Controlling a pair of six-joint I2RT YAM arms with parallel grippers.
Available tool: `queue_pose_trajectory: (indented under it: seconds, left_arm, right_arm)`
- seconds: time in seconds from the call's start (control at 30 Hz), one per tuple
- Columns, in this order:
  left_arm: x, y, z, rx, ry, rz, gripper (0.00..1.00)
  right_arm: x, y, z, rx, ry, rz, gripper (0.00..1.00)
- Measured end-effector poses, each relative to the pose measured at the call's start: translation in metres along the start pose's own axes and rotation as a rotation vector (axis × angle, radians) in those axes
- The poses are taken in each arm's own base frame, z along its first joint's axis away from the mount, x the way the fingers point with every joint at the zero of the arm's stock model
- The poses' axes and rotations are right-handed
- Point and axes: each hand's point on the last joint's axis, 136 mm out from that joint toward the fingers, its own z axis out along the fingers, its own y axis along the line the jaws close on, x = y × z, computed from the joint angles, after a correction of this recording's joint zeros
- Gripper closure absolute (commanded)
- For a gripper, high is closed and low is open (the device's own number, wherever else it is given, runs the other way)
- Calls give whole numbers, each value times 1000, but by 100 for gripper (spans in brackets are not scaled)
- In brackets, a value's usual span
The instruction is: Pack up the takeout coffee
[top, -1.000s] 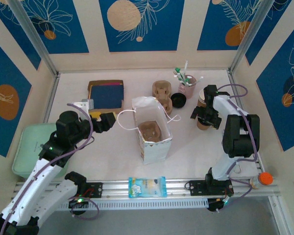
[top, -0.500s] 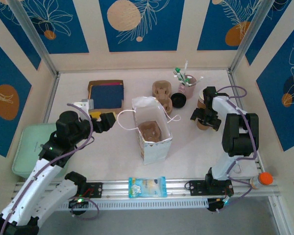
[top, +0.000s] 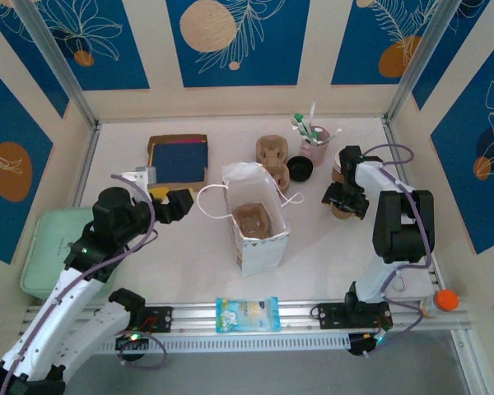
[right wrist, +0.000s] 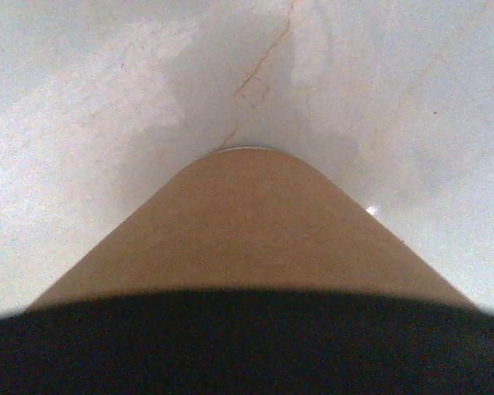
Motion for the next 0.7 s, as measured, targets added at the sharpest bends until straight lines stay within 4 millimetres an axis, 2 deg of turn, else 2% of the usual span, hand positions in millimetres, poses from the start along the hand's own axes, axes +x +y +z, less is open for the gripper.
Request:
queue_pose_trajectory:
  seconds: [0.27, 0.37, 0.5, 0.7]
  left_arm:
    - [-1, 0, -4, -5, -10, 17, 9]
    - [-1, 1, -5, -7, -9, 19, 9]
    - [0, 1, -5, -8, -8, 18, 8]
    - [1, 1, -5, -10, -3, 18, 8]
  right_arm:
    - [3, 1, -1, 10, 0, -13, 38]
    - [8, 2, -5, 15, 11, -27, 38]
    - [10, 7, -21, 4, -5, -51, 38]
    - [6, 21, -57, -44, -66, -93, 38]
